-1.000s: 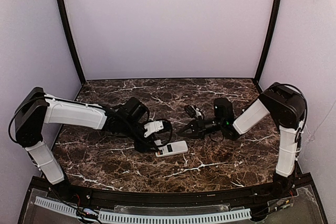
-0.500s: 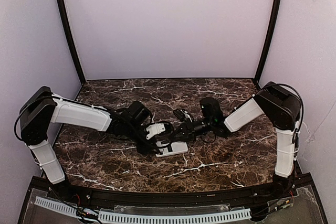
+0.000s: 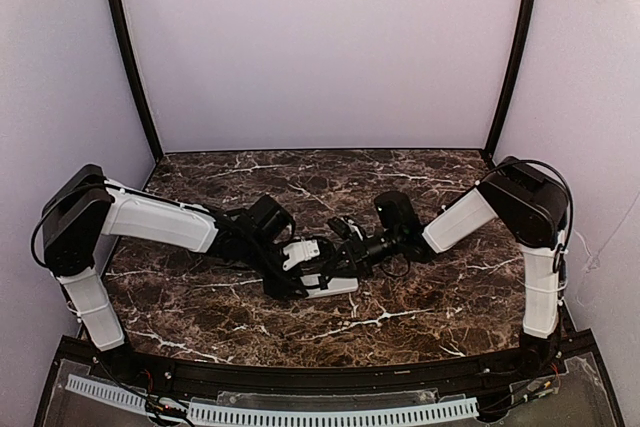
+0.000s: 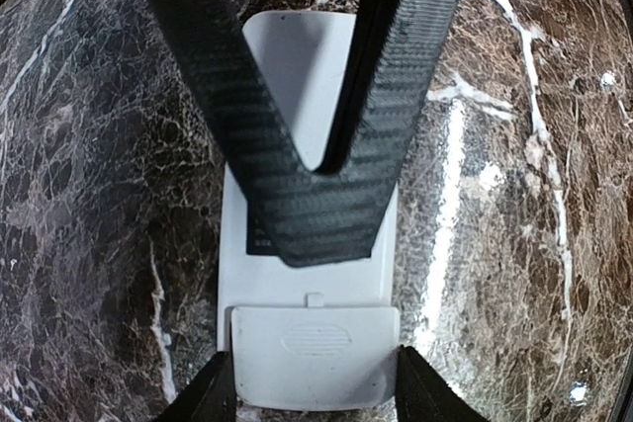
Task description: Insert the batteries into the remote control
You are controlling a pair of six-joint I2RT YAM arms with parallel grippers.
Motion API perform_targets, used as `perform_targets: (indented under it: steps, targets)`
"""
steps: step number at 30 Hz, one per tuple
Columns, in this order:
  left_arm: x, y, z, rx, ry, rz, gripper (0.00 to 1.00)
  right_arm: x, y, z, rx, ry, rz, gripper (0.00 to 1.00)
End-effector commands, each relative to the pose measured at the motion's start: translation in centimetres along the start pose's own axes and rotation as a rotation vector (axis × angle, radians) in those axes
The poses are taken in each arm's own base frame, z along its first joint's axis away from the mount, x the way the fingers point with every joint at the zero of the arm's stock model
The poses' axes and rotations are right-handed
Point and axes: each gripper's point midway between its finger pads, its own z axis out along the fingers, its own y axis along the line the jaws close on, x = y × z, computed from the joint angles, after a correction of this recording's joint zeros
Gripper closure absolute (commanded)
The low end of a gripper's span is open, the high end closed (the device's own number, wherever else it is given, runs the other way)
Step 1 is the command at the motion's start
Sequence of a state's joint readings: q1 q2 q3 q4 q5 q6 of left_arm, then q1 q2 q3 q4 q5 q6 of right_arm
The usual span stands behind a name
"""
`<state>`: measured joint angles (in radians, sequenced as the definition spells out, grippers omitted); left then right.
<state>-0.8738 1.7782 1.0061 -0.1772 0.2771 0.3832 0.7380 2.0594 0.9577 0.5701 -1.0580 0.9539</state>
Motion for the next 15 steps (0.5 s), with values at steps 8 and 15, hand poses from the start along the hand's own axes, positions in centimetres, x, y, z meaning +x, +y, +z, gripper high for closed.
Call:
perform_targets:
  steps: [8, 15]
  targets:
    - [0.7, 0.3, -0.6, -0.028, 0.061, 0.024, 0.47, 0.1, -0.2, 0.6, 0.014, 0.023, -0.012, 1.00]
    - [0.3, 0.9, -1.4, -0.065, 0.066, 0.049, 0.47, 0.0, -0.4, 0.4, 0.026, 0.021, -0.009, 1.00]
